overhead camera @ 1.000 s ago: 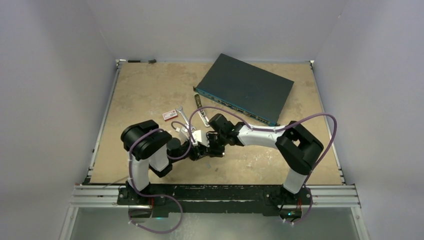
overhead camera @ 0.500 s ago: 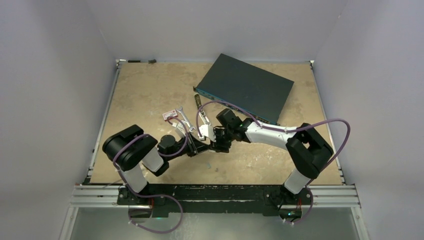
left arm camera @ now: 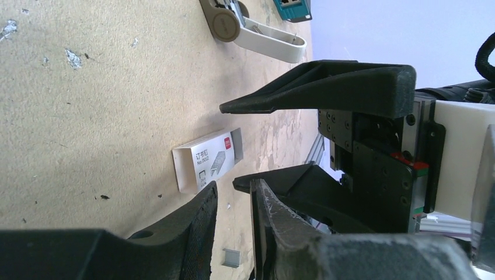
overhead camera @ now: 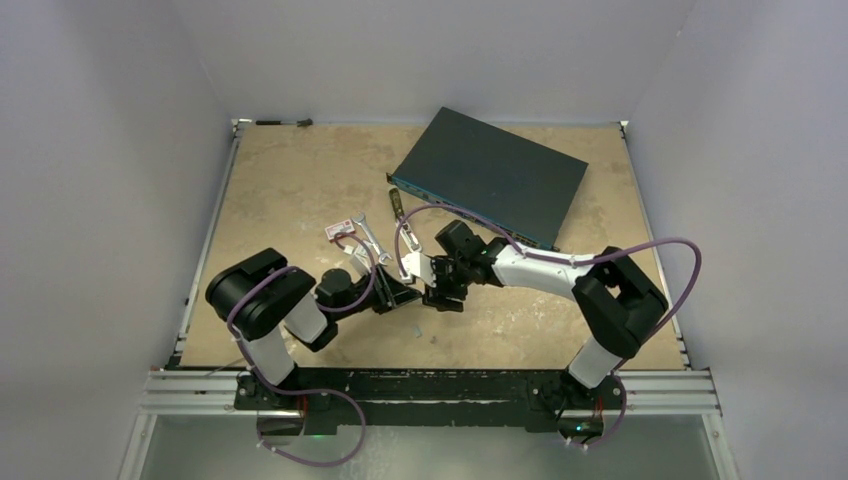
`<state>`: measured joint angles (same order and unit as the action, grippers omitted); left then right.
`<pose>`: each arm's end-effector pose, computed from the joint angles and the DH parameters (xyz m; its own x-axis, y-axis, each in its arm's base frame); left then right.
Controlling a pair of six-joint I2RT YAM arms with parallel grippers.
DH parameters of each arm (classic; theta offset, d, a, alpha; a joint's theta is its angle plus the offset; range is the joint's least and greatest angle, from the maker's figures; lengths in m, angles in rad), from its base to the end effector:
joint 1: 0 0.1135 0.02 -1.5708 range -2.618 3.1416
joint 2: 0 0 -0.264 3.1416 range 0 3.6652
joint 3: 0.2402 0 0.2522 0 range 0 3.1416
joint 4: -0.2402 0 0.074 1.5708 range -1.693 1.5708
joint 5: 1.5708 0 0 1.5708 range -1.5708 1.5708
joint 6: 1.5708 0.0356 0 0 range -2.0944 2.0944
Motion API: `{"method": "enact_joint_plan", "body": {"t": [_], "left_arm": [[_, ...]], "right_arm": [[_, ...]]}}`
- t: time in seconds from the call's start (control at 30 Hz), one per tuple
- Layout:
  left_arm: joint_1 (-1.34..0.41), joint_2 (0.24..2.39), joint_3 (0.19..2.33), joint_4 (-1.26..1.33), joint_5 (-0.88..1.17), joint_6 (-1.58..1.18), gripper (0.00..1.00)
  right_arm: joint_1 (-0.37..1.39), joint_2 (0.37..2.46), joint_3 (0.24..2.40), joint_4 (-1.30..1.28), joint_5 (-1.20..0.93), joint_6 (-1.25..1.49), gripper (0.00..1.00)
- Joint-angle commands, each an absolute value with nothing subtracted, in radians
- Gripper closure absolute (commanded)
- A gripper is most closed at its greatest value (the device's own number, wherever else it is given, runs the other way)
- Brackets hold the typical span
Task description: Unload the staples from the stapler
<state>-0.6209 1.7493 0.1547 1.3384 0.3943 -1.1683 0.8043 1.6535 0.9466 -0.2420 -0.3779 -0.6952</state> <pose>0.1746 -0.1417 0.0999 -0.8530 -0.4343 -0.2894 0.1392 0.3451 -0.9282 0.2190 0.2464 0.1761 0.0914 -0.7634 -0.6395 -0.9897 0.0012 -0.1429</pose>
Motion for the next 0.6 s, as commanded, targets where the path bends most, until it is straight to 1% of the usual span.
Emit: {"method": "enact_joint_plan", "body": {"t": [0.0, 0.2, 0.57], "left_arm": [[-0.613, 1.747, 0.186, 1.334, 0.414, -1.127, 0.74], [-0.613, 1.753, 0.209, 1.314, 0.422, -1.112, 0.74], [-0.611, 1.787, 0.232, 1.284, 0.421, -1.096, 0.74]], "right_arm": [[0.801, 1.616, 0.922, -0.254, -0.329, -0.675, 0.34], [0.795, 1.633, 0.917, -0.256, -0.319, -0.674, 0.35], [0.782, 1.646, 0.915, -0.269, -0.333, -0.675, 0.40]]}}
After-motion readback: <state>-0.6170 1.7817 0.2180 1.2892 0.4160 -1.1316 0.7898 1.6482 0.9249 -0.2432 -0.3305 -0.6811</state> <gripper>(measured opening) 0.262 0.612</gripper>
